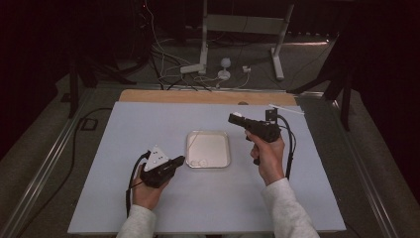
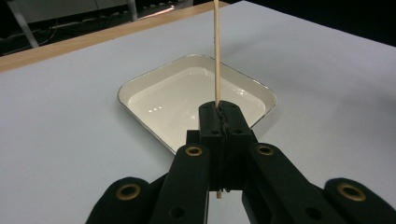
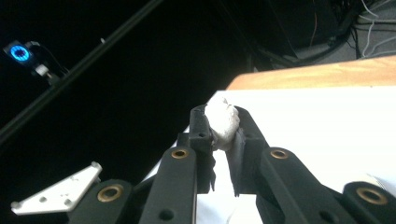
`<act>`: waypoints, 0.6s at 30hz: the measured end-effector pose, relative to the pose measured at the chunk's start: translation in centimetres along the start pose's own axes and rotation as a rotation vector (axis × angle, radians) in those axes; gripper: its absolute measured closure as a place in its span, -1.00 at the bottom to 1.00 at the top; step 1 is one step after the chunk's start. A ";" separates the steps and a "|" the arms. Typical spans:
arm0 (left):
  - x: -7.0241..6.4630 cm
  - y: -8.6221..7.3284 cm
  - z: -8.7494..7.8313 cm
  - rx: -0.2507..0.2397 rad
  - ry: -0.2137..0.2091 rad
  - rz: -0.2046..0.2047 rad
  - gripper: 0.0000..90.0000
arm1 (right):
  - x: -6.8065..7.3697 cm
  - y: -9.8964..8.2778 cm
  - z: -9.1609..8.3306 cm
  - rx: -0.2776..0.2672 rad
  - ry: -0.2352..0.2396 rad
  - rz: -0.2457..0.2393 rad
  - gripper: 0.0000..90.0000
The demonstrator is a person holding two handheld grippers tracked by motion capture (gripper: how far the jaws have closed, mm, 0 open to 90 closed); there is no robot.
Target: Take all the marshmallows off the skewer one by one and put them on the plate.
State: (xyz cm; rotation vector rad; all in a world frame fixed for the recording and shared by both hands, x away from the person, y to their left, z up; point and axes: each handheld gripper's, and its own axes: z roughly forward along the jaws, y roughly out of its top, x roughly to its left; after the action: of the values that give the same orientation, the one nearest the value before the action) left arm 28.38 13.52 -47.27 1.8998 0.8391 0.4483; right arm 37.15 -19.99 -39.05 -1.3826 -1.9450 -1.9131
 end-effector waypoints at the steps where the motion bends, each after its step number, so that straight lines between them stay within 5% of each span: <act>1: 0.0 0.0 0.0 0.000 0.000 -0.001 1.00 | -0.1 -0.1 0.1 0.005 0.003 0.003 0.79; 18: 0.0 0.1 0.0 -0.011 -0.005 -0.023 1.00 | -0.7 -2.6 3.4 0.141 -0.080 -0.083 0.73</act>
State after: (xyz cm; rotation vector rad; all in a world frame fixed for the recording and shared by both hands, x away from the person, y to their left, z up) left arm 28.43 13.54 -47.16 1.8788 0.8524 0.4331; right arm 37.70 -17.03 -42.15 -1.3804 -2.1597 -1.7389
